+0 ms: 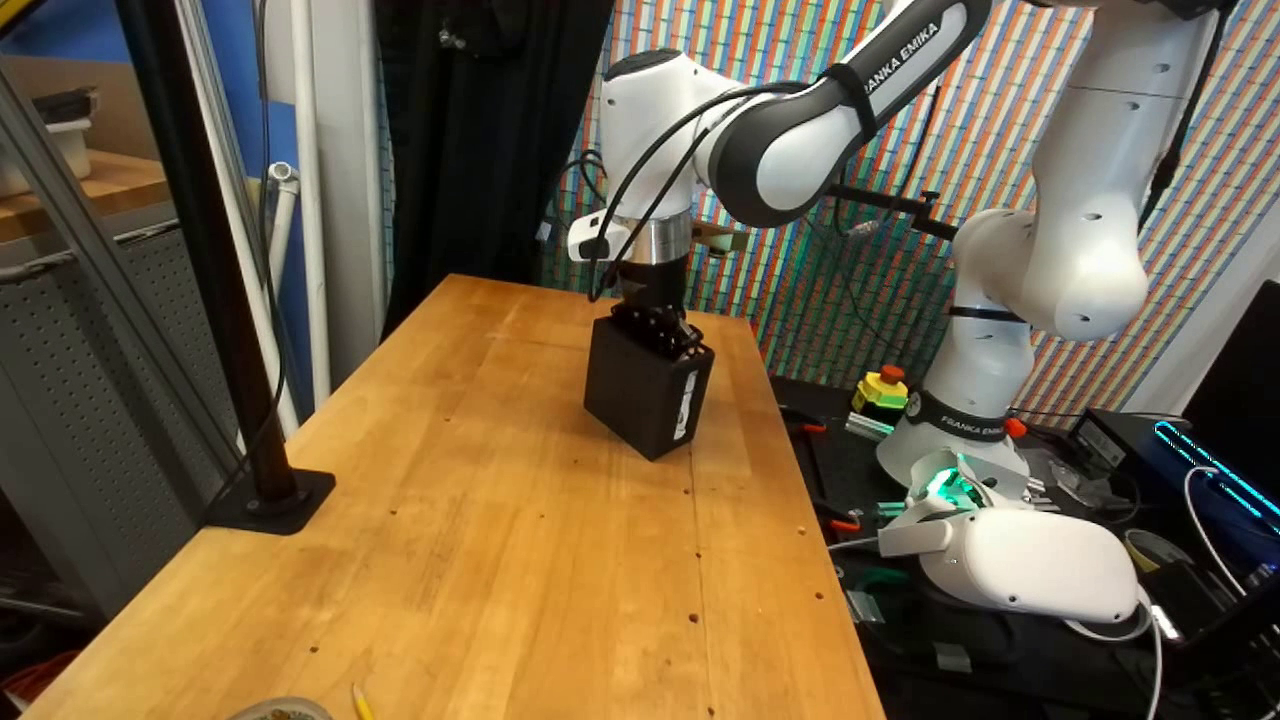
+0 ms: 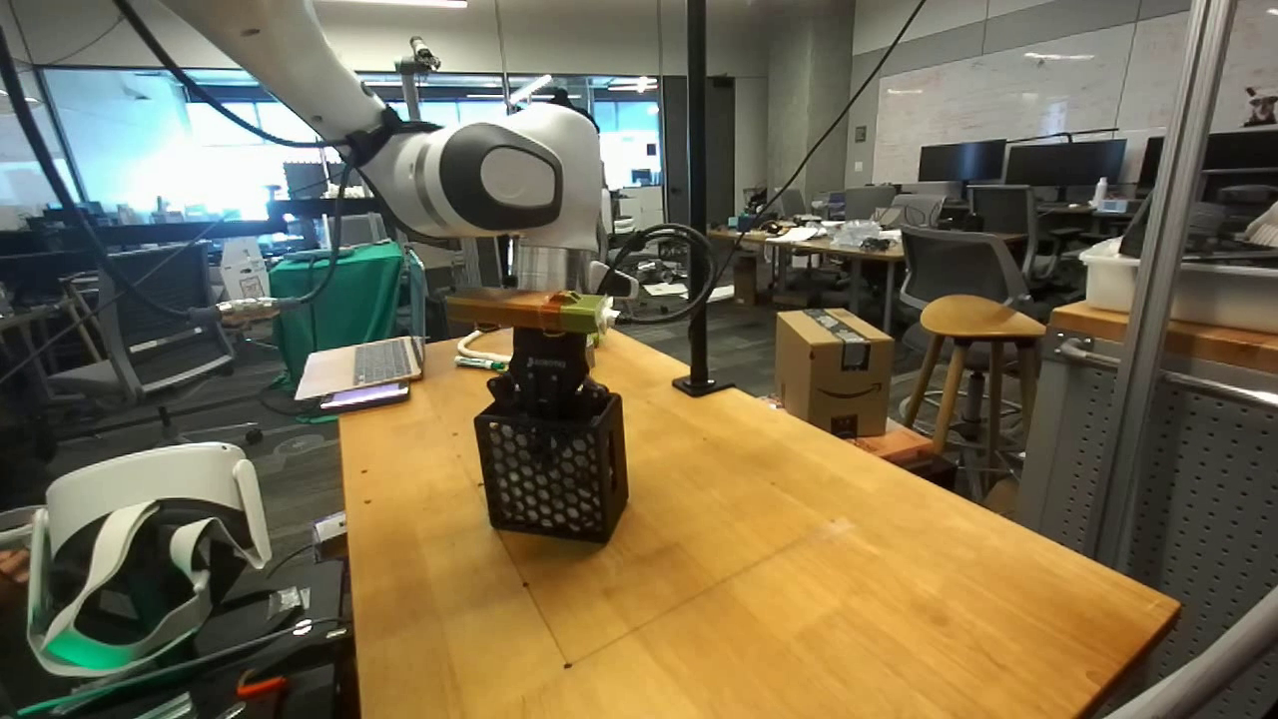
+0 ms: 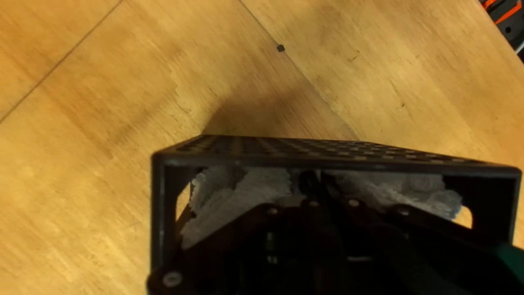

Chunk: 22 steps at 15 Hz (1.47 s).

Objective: Pick up the white towel from from the table and put it in the small black basket.

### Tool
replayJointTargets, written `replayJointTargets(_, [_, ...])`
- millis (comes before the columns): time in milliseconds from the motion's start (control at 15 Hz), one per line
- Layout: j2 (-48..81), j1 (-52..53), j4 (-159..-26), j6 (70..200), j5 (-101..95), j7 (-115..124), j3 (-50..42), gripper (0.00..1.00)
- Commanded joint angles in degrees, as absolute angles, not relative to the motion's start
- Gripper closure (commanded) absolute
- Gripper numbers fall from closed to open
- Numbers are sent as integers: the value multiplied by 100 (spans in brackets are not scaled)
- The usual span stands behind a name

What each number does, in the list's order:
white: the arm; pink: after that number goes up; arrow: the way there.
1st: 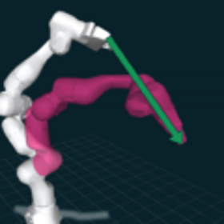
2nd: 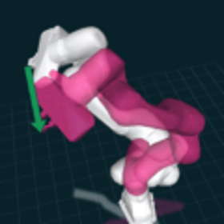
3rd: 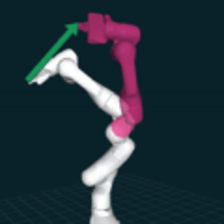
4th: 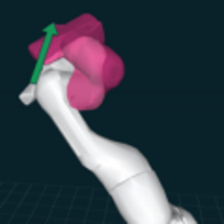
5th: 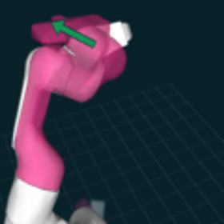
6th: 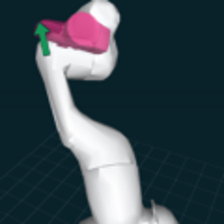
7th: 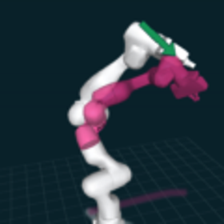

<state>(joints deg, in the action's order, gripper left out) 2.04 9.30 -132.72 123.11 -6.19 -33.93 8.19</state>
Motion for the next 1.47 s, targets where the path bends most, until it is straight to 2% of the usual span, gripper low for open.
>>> replayJointTargets(0, [-561,872,-13661,12359,-529,-3403,822,95])
replayJointTargets(600, [-2305,1004,-13937,12314,-391,-3412,512,94])
replayJointTargets(1133, [-3220,1188,-14259,12303,-482,-3354,343,94])
replayJointTargets(1267, [-3340,1233,-14378,12275,-505,-3328,354,68])
replayJointTargets(1333, [-3387,1232,-14405,12246,-517,-3265,365,64])
replayJointTargets(1400, [-3432,1235,-14421,12205,-500,-3194,364,56])
